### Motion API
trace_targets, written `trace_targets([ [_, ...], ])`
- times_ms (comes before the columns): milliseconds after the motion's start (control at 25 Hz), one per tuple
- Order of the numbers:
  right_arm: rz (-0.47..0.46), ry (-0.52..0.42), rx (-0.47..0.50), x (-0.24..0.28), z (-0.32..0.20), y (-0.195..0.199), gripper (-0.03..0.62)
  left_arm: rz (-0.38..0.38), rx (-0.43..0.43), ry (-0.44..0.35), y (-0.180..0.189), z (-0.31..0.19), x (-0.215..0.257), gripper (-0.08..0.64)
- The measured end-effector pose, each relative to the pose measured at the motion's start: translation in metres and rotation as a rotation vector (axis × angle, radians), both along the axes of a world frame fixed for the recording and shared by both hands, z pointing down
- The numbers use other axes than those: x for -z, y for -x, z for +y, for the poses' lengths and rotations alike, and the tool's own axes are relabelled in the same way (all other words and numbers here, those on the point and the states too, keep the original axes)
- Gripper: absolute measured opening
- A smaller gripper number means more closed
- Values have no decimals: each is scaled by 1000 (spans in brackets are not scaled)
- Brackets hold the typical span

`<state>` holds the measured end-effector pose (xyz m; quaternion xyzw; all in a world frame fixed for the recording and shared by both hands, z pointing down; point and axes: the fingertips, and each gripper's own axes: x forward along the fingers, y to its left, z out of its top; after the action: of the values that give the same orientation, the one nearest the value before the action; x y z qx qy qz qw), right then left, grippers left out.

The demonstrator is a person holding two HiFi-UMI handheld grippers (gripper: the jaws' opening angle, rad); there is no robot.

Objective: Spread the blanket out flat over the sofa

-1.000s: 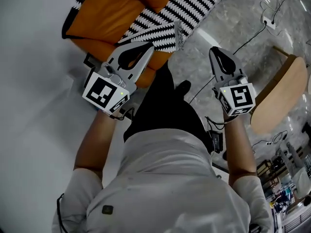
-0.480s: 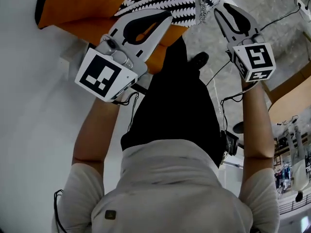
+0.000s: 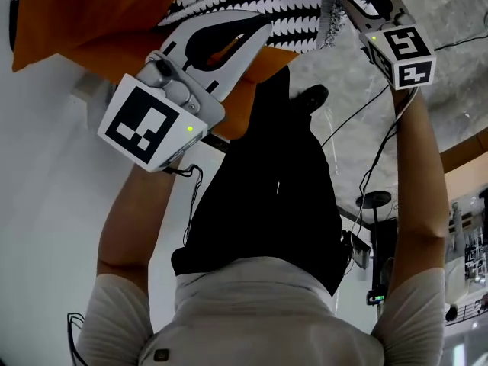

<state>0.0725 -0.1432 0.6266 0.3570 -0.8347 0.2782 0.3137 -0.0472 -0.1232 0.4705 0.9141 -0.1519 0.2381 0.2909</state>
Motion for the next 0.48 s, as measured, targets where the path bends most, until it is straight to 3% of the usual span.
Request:
trace_targets([
  [160, 36, 49, 75, -60, -6, 7, 166, -19, 15, 29, 9, 3, -36, 9],
  [320, 86, 94, 171, -88, -1, 11, 169, 50, 73, -3, 7, -10, -33, 9],
  [480, 141, 120, 235, -105, 5, 12, 165, 41, 101, 15, 10, -11, -34, 9],
])
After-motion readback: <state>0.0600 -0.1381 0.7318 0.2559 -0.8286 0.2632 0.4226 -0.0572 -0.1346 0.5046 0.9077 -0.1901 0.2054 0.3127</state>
